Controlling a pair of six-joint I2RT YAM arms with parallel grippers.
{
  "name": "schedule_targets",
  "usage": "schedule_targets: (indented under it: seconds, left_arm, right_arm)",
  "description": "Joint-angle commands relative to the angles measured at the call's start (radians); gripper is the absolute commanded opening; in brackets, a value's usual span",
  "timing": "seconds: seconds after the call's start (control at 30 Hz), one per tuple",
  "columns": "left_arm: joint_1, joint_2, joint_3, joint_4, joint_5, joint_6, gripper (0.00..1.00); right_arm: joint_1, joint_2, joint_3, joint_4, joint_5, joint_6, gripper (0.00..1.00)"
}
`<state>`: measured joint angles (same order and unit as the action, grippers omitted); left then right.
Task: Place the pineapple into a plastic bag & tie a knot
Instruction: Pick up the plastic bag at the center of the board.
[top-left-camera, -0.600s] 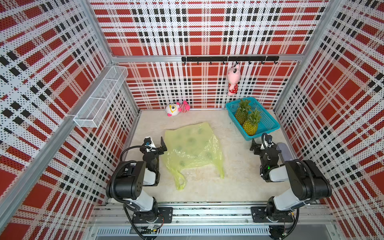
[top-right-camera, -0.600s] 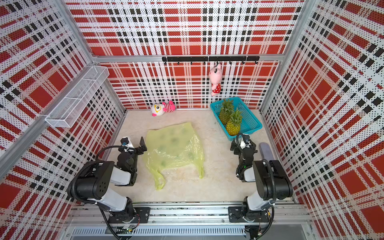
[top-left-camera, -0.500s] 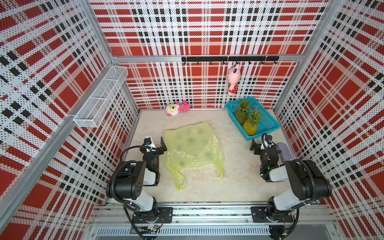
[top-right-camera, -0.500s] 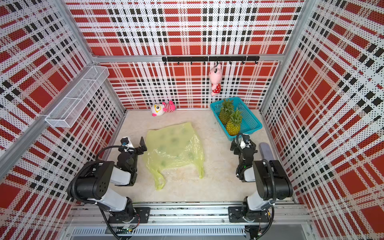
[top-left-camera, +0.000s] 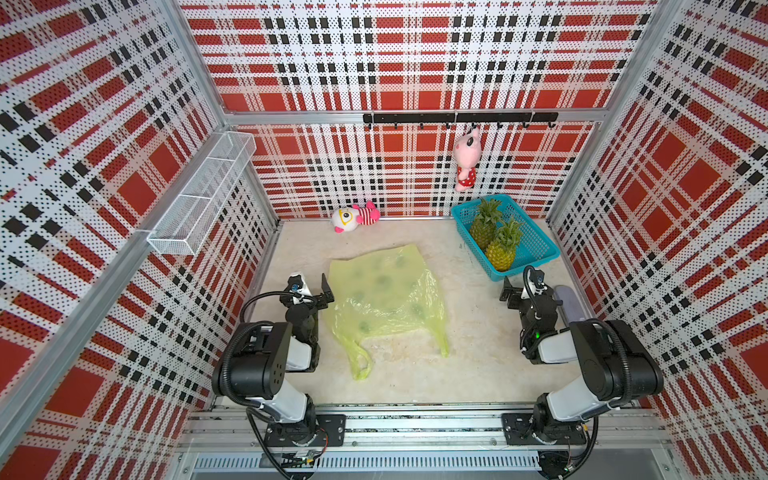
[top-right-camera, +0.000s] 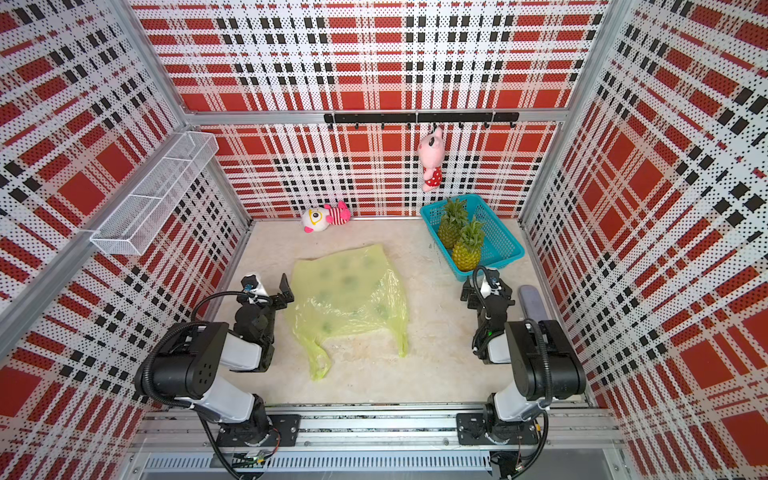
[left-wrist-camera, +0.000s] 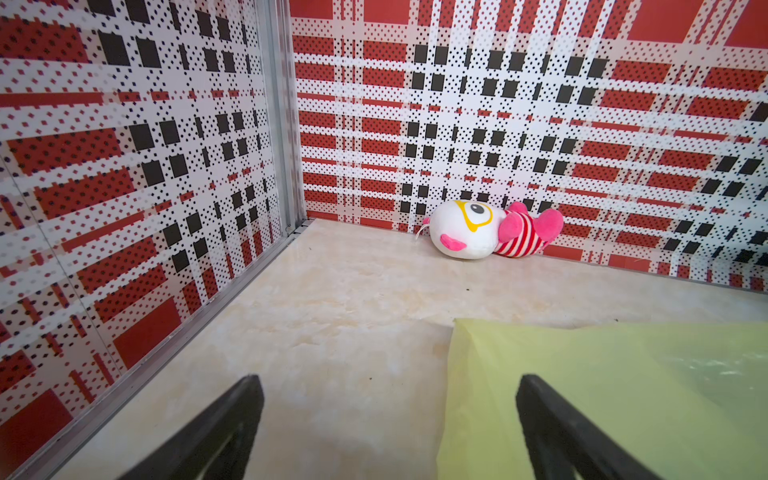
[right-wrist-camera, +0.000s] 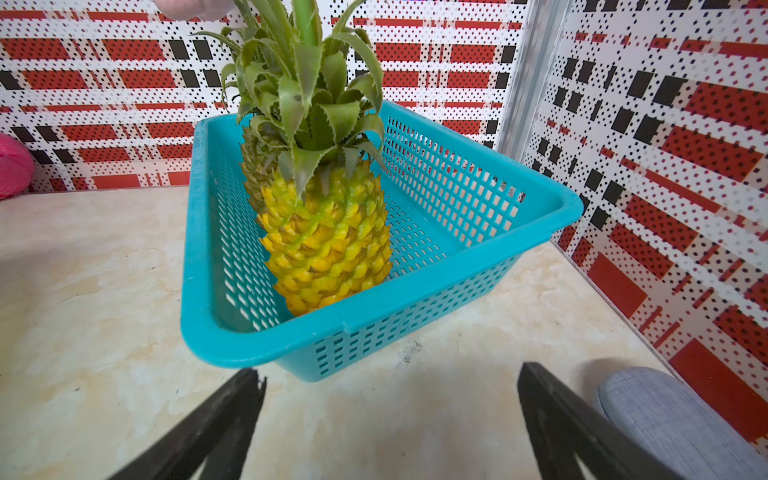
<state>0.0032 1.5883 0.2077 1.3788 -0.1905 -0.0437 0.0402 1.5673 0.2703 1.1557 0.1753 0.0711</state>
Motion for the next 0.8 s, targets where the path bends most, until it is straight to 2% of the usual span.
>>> schedule_targets:
  seconds: [0.0, 0.17, 0.27, 0.4, 0.5, 0.6, 0.67, 0.77]
  left_arm:
    - [-0.001, -0.013, 0.006, 0.016, 0.004, 0.01, 0.98]
    - [-0.002, -0.015, 0.003, 0.018, 0.003, 0.009, 0.98]
    - [0.0, -0.022, -0.026, 0.062, -0.041, -0.004, 0.98]
    - [0.002, -0.088, -0.091, 0.133, -0.1, -0.029, 0.98]
    - [0.003, -0.171, -0.104, 0.081, -0.142, -0.042, 0.98]
    - [-0.007, -0.275, -0.076, -0.057, -0.172, -0.042, 0.98]
    - [-0.012, -0.36, -0.02, -0.232, -0.221, -0.112, 0.98]
    - [-0.006, -0.458, 0.137, -0.595, -0.242, -0.239, 0.98]
  right_arm:
    - [0.008, 0.004, 0.02, 0.005, -0.001, -0.008, 1.0]
    - [0.009, 0.002, 0.006, 0.028, -0.026, -0.02, 1.0]
    - [0.011, -0.008, -0.058, 0.147, -0.085, -0.053, 1.0]
    - [0.025, -0.102, -0.135, 0.21, -0.035, -0.051, 1.0]
    - [0.076, -0.243, -0.119, 0.028, 0.025, -0.064, 1.0]
    - [0.153, -0.419, -0.046, -0.305, 0.128, -0.021, 1.0]
    - [0.199, -0.528, 0.052, -0.602, 0.168, 0.043, 1.0]
    - [0.253, -0.618, 0.195, -0.965, 0.119, 0.138, 1.0]
